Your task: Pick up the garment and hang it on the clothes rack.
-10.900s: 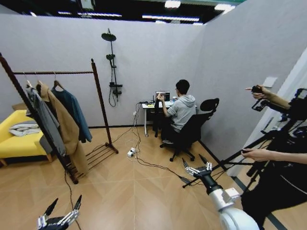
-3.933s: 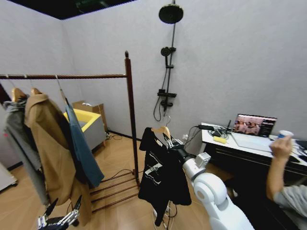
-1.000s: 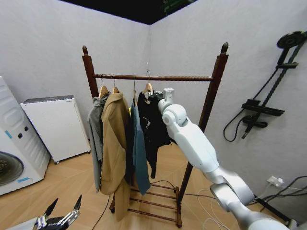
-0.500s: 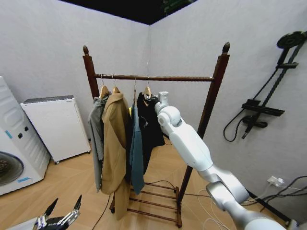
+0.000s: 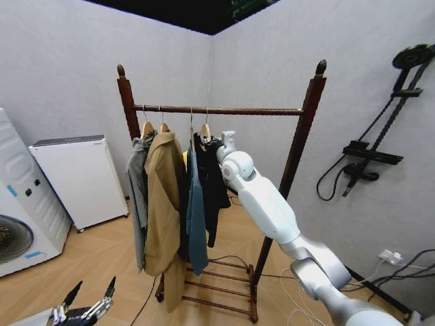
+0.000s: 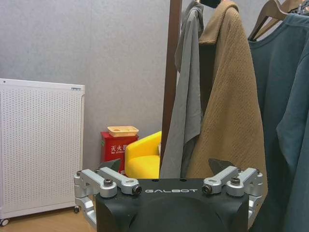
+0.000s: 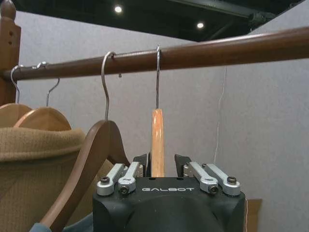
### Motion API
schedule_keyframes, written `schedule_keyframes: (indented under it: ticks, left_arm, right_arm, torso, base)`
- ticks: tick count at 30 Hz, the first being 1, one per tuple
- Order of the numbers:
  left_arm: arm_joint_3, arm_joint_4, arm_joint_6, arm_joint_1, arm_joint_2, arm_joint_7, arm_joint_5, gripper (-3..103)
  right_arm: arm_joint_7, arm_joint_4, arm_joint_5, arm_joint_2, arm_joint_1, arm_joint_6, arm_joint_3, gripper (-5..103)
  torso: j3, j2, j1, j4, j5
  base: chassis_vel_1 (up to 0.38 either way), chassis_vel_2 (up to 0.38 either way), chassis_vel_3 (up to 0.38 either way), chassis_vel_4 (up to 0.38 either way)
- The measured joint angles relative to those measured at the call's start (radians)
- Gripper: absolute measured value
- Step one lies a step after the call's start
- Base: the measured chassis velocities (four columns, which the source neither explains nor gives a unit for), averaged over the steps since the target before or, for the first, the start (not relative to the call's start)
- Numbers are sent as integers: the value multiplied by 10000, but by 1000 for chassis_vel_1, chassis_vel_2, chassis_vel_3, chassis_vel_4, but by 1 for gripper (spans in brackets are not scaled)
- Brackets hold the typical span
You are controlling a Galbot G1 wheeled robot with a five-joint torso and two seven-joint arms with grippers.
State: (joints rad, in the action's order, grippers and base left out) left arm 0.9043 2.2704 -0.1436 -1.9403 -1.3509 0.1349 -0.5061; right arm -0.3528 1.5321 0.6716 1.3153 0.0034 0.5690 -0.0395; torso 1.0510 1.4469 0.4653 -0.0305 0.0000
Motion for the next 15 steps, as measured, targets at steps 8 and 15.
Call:
schedule_keyframes:
  ticks: [8, 15]
  left_arm:
    - [1, -1, 0, 0, 0, -2, 0, 100]
    - [0, 0, 0, 0, 0, 0, 0, 100]
  right_arm:
    - [-329, 2601, 1847, -1274, -846, 397, 776, 62]
    - [-572, 5400, 3695, -3758, -2860, 1050, 2667, 95]
  torso:
    - [-1, 0, 0, 2, 0]
    - [-2, 1, 1, -2, 1]
  base:
    - [0, 0, 0, 0]
    - [0, 0, 0, 0]
